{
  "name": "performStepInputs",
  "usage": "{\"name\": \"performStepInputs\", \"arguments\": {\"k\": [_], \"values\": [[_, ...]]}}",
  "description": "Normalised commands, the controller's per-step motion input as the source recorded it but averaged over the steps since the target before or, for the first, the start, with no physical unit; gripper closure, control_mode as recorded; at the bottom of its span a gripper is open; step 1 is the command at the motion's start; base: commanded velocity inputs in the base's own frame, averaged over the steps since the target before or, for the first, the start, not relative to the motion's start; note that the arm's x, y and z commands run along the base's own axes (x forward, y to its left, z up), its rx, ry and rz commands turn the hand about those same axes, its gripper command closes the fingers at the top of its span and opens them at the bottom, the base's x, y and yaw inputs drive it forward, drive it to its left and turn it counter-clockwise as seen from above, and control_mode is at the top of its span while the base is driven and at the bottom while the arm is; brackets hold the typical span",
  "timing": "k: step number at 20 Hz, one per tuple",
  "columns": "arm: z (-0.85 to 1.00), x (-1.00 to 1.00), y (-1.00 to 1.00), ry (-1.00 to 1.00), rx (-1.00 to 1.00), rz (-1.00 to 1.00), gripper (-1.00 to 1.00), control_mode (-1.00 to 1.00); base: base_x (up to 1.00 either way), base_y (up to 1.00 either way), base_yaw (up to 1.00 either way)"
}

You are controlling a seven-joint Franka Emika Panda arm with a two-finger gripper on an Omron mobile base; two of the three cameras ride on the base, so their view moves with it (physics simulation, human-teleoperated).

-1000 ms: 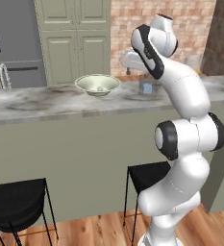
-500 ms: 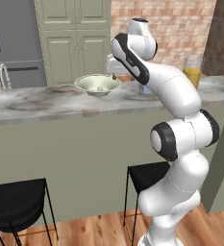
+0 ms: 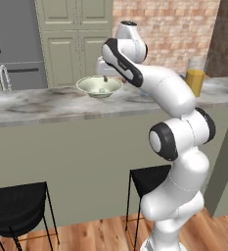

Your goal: There are two ice cubes in the ice bowl. Place both ice cubes in the glass cup.

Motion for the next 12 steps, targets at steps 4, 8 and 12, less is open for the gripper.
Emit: {"name": "performStepInputs", "arguments": {"k": [4,8,12], "values": [[-0.03,0.3,0.25,0.0,0.0,-0.03,-1.0,-1.0,0.0,0.0,0.0],[-0.13,0.33,0.23,0.0,-0.01,-0.01,-1.0,-1.0,0.0,0.0,0.0],[-0.29,0.29,0.09,0.0,-0.02,0.0,-1.0,-1.0,0.0,0.0,0.0]]}}
